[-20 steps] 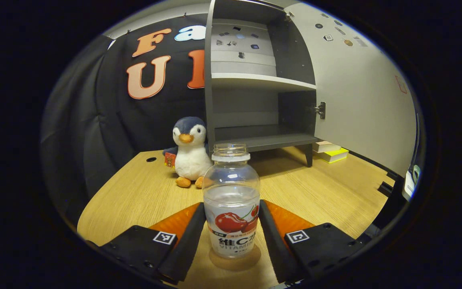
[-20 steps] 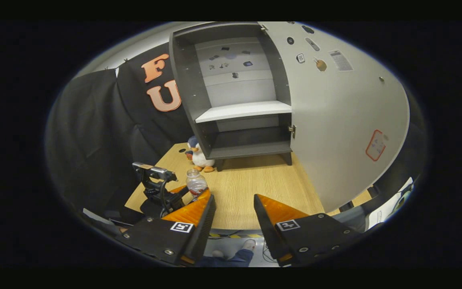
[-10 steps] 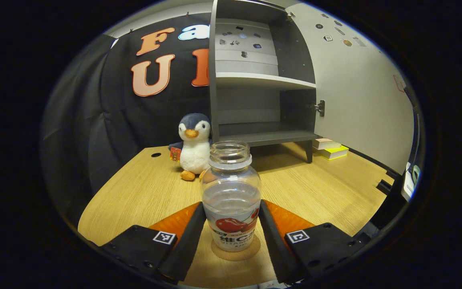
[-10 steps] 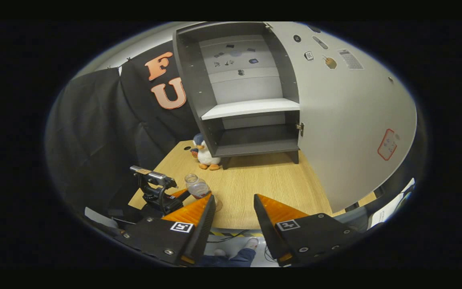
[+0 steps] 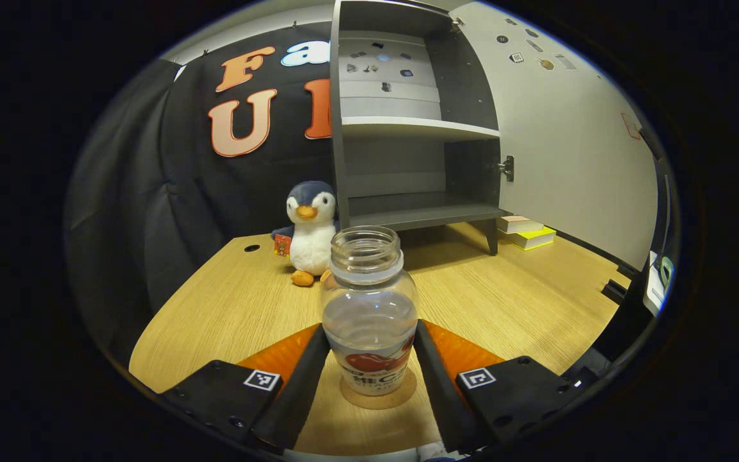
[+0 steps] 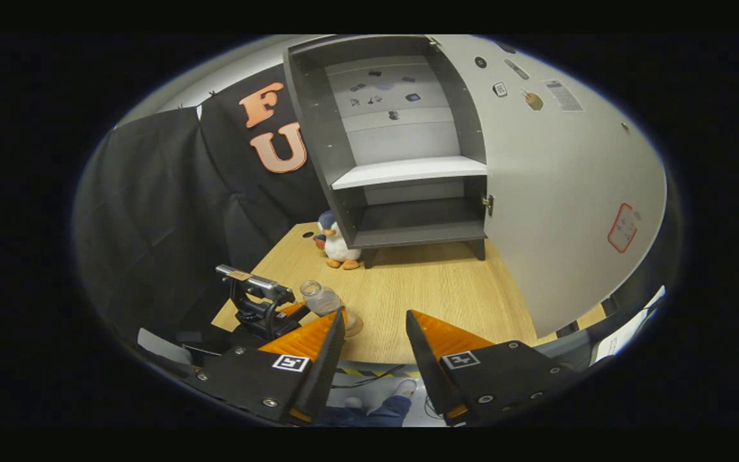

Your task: Open the cabinet door with the right hand, grasp the bottle in the cabinet with the left hand and place it on the coaster, then close the cabinet door with the right hand.

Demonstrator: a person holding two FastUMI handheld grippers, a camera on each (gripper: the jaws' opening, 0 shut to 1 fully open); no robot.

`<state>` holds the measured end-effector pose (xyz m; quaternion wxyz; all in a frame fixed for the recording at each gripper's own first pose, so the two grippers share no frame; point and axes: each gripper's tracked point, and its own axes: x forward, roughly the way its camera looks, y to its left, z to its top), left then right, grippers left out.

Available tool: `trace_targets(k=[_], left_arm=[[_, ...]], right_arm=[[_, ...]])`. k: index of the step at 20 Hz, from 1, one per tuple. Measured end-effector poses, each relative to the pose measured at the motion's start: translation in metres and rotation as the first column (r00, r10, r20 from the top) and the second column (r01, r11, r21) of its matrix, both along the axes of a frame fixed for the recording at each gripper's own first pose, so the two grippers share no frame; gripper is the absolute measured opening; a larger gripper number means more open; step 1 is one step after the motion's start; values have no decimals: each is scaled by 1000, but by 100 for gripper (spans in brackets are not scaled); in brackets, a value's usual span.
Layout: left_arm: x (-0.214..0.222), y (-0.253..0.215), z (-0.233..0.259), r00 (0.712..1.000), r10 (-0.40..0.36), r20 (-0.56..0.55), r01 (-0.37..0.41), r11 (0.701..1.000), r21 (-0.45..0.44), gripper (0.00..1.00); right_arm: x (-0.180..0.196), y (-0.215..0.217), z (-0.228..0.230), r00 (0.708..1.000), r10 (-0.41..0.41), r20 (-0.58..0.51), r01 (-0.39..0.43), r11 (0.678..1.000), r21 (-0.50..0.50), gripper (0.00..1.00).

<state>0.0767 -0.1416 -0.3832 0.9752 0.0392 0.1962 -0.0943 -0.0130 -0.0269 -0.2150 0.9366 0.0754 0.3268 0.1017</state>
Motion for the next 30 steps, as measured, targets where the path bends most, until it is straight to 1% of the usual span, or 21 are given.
trace_targets(k=[1, 2, 4, 6, 9, 13, 17, 21, 23, 25, 28, 30], left_arm=[[-1, 0, -2, 1000, 5, -10, -5, 1000, -10, 87], [-3, 1, -4, 1000, 13, -24, -13, 1000, -13, 87], [-4, 3, -1, 1000, 24, -10, -24, 1000, 1, 88], [-4, 2, 4, 1000, 16, 5, -16, 1000, -4, 88], [-7, 4, 11, 1000, 28, 13, -28, 1000, -4, 88], [-9, 6, 24, 999, 24, 29, -24, 1000, -3, 88], [-16, 7, 49, 998, 19, 65, -19, 1000, 5, 88], [-27, 9, 87, 995, 19, 103, -23, 999, 33, 88], [-32, 2, 111, 993, 1, 118, -1, 1000, -1, 88], [-36, -3, 128, 992, -23, 122, 24, 1000, -8, 88], [-36, -5, 156, 988, -42, 149, 46, 999, -19, 88], [-33, -6, 171, 984, -44, 171, 49, 999, -22, 88]], right_arm=[[-1, -1, 0, 1000, 2, 1, -2, 1000, -6, 61], [-1, -1, 0, 1000, 5, 3, -5, 1000, -6, 61], [-2, -1, 2, 1000, 5, 5, -5, 1000, -4, 61], [-4, -1, 1, 1000, 7, 4, -7, 1000, 1, 61], [-6, -2, 2, 1000, 8, 9, -8, 1000, 3, 61], [-10, -2, 3, 1000, 9, 9, -9, 1000, 7, 61], [-14, 2, 11, 999, 14, 37, -15, 1000, 15, 61], [-15, -8, 33, 996, -16, 91, 13, 999, 35, 61], [-12, -19, 53, 989, -43, 140, 38, 998, 42, 61], [-10, -32, 77, 978, -70, 199, 63, 997, 42, 61], [-6, -60, 116, 949, -113, 295, 109, 994, 31, 63], [-6, -84, 139, 929, -149, 339, 149, 989, 27, 63]])
